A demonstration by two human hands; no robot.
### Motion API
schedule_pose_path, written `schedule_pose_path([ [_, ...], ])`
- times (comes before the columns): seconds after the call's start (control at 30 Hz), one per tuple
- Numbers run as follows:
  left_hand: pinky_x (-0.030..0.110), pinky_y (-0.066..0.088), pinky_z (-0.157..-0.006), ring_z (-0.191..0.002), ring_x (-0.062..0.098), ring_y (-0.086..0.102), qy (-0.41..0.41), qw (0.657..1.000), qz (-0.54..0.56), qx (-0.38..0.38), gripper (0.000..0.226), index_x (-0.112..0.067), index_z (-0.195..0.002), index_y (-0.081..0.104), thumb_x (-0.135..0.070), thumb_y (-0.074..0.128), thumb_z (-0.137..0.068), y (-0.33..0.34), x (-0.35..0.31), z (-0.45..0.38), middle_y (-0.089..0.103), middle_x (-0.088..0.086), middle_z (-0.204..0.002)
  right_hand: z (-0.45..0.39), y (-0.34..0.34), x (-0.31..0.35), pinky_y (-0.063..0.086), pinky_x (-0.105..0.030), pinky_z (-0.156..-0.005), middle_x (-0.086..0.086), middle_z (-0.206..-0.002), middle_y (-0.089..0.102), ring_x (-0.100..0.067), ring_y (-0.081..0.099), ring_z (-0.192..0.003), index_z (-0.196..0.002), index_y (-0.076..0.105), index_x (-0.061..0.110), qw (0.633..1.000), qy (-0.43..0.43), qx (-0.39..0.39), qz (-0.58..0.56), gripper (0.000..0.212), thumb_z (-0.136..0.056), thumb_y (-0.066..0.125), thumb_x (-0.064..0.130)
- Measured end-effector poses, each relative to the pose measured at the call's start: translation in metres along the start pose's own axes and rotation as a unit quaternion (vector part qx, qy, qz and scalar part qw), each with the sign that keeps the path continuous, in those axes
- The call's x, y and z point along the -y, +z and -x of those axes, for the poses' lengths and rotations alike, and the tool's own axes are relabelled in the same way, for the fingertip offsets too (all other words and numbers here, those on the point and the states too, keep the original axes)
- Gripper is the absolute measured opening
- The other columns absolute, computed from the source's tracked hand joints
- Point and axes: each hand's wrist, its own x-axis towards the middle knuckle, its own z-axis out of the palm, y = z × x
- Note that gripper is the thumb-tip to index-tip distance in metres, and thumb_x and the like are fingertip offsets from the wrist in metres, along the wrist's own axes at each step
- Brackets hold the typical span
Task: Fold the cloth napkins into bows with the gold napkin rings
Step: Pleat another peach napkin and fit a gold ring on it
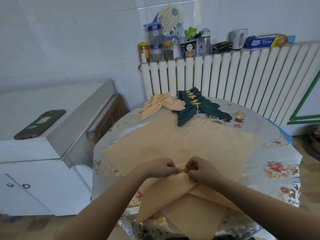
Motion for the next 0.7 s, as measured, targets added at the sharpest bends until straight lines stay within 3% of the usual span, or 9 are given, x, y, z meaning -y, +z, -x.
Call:
schedule_pose_path([
  [0.13,0.031,0.037,-0.073,-0.094,0.023,0.054,-0.035,0.991,-0.092,-0.092,0.037,-0.01,-0.106,0.058,-0.043,0.055,-0.09,0.023,-0.01,-0.01,0.061,0.009,-0.108,-0.004,-0.012,0.001,0.053,-0.023,-0.063,-0.004,-0.088,0.068,-0.012,0.06,-0.067,-0.092,0.065,0.017,0.998,-0.025,0.047,-0.014,0.02,-0.082,0.056,0.003],
  [0.2,0.03,0.038,-0.075,-0.102,0.027,0.055,-0.033,0.982,-0.133,-0.132,0.032,-0.008,-0.105,0.059,-0.037,0.053,-0.092,0.03,-0.015,-0.012,0.061,0.012,-0.111,-0.011,-0.015,-0.004,0.045,-0.021,-0.074,0.004,-0.091,0.061,-0.012,0.059,-0.082,-0.1,0.067,0.021,0.995,-0.064,0.012,0.072,0.021,-0.087,0.055,0.01],
  [0.3,0.029,0.039,-0.076,-0.103,0.028,0.056,-0.025,0.978,-0.145,-0.145,0.029,-0.008,-0.106,0.061,-0.032,0.052,-0.093,0.028,-0.014,-0.01,0.062,0.012,-0.111,-0.02,-0.017,-0.012,0.037,-0.024,-0.088,0.005,-0.113,0.052,-0.016,0.048,-0.106,-0.106,0.067,0.028,0.966,-0.131,-0.027,0.219,0.021,-0.091,0.052,0.026],
  [0.43,0.028,0.037,-0.075,-0.101,0.027,0.054,-0.014,0.984,-0.126,-0.122,0.026,-0.006,-0.103,0.062,-0.027,0.053,-0.092,0.017,-0.004,-0.002,0.059,0.013,-0.111,-0.03,-0.011,-0.015,0.032,-0.031,-0.096,0.006,-0.126,0.048,-0.019,0.04,-0.114,-0.108,0.064,0.031,0.962,-0.124,-0.008,0.241,0.023,-0.089,0.054,0.04],
  [0.6,0.029,0.036,-0.083,-0.103,0.029,0.051,0.001,0.98,-0.126,-0.157,0.019,-0.004,-0.103,0.055,-0.019,0.05,-0.092,0.027,0.0,-0.004,0.048,0.014,-0.117,-0.027,0.009,-0.033,0.028,-0.033,-0.093,0.008,-0.122,0.05,-0.02,0.041,-0.114,-0.111,0.059,0.032,0.945,-0.155,-0.073,0.28,0.029,-0.091,0.045,0.047],
  [0.7,0.034,0.038,-0.095,-0.113,0.029,0.047,0.036,0.965,-0.11,-0.234,0.034,-0.006,-0.124,0.046,-0.004,0.045,-0.09,0.048,0.004,-0.008,0.043,0.013,-0.124,-0.02,0.016,-0.039,0.042,-0.036,-0.077,0.001,-0.104,0.058,-0.024,0.056,-0.091,-0.098,0.063,0.03,0.927,-0.195,-0.181,0.264,0.031,-0.079,0.044,0.046],
])
